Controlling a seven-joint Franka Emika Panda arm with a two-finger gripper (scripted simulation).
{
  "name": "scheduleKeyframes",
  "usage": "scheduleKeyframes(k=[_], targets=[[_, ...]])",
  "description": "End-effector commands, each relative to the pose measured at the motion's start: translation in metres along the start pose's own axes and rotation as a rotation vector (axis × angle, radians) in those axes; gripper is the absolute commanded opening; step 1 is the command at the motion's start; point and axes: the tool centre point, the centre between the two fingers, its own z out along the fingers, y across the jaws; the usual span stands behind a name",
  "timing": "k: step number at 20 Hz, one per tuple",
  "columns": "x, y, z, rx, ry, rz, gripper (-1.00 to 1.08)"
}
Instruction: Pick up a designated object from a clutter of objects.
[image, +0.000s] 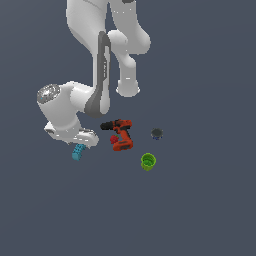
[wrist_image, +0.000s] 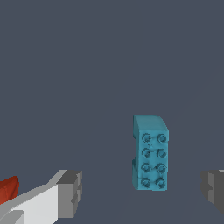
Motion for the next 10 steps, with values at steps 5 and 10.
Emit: scheduleKeyframes(k=[5,10], targets=[[-0.005,0.023,0.020,-0.007,0.006,0.018,1.00],[-0.005,0.023,0.021,-0.007,0.005,0.019,1.00]])
